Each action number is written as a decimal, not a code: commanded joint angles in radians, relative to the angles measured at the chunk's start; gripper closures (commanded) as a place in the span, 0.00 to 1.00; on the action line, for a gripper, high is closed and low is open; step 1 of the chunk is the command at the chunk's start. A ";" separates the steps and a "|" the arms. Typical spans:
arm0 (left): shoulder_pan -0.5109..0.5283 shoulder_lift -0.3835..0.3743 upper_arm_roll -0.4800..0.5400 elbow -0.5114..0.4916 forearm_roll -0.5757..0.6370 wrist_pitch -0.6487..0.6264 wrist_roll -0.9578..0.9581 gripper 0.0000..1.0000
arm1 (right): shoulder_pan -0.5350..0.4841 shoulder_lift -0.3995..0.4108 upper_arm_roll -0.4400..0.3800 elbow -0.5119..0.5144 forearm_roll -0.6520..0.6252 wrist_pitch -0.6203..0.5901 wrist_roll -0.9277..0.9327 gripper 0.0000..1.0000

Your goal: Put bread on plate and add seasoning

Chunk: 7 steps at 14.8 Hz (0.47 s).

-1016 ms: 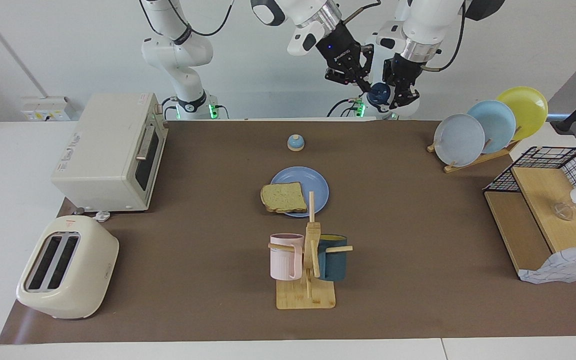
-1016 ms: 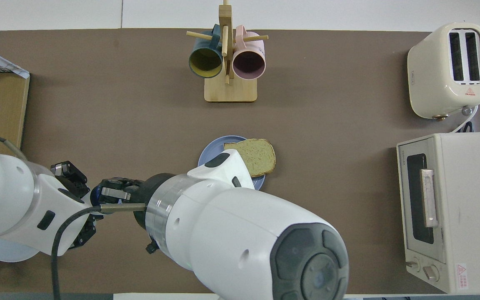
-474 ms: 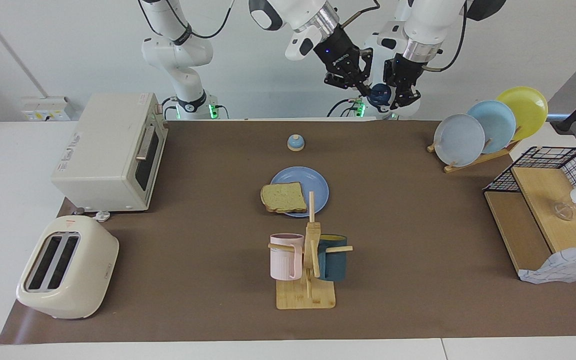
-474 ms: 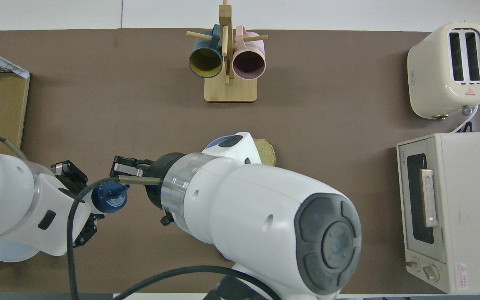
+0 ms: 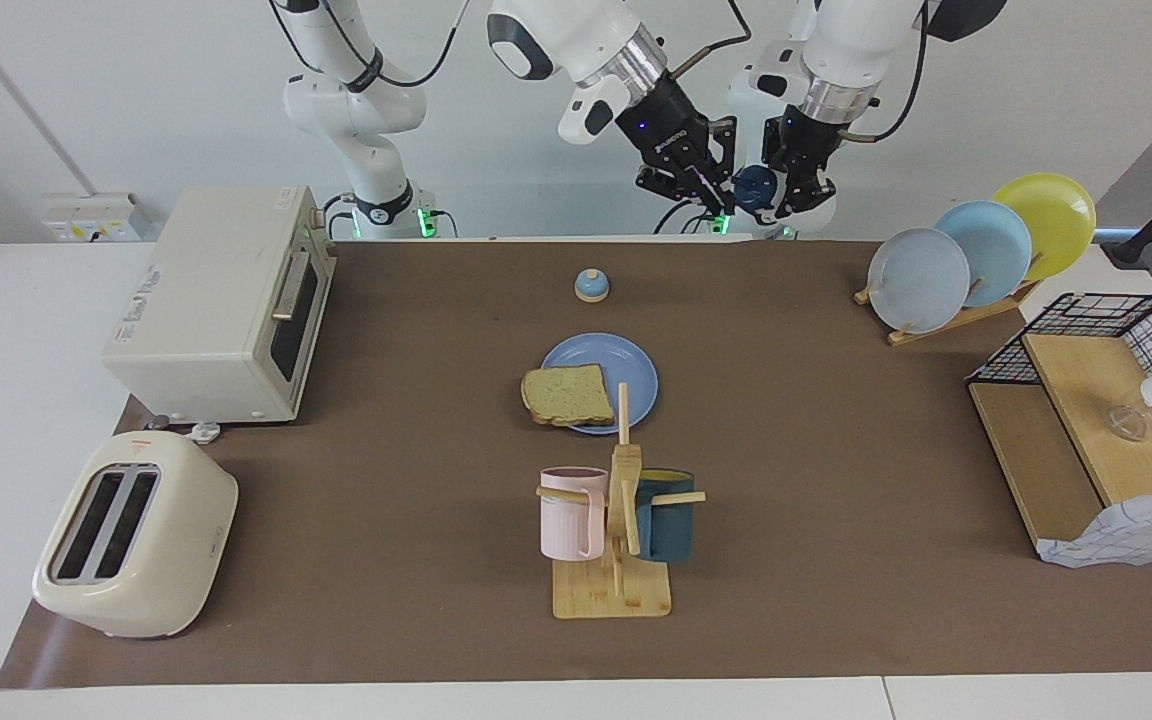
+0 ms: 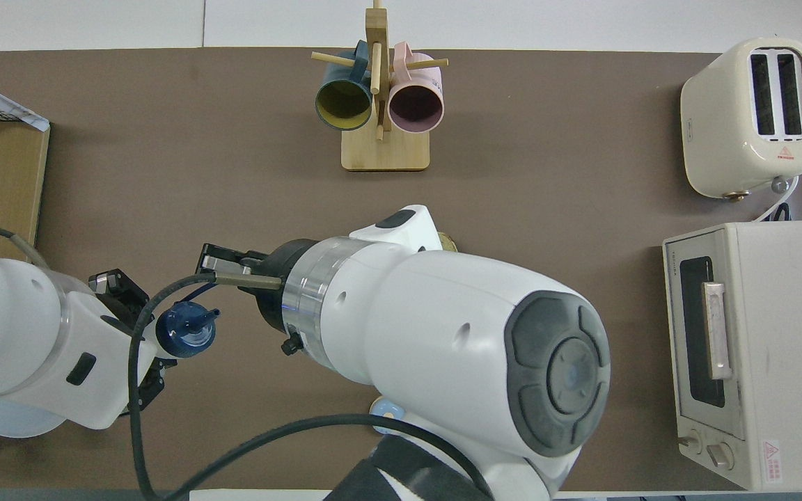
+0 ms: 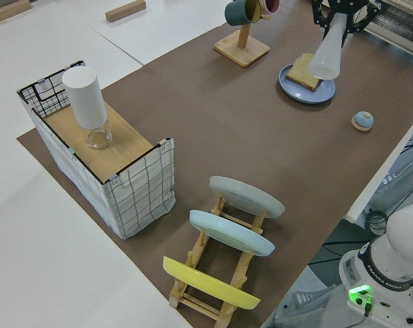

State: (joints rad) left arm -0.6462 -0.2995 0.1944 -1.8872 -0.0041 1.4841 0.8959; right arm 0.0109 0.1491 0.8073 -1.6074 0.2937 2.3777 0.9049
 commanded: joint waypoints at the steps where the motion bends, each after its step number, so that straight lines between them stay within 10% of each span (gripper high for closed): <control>1: -0.001 -0.021 0.003 -0.015 -0.005 -0.001 -0.005 0.66 | -0.015 -0.019 0.001 -0.009 -0.010 -0.008 -0.049 0.00; 7: 0.003 -0.021 0.005 -0.015 -0.005 -0.001 -0.043 0.66 | -0.051 -0.060 -0.184 -0.003 -0.011 -0.346 -0.472 0.00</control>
State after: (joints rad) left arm -0.6451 -0.2995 0.1986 -1.8872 -0.0041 1.4839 0.8872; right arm -0.0232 0.1189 0.6975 -1.6060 0.2906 2.1423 0.5588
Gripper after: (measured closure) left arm 0.639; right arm 0.000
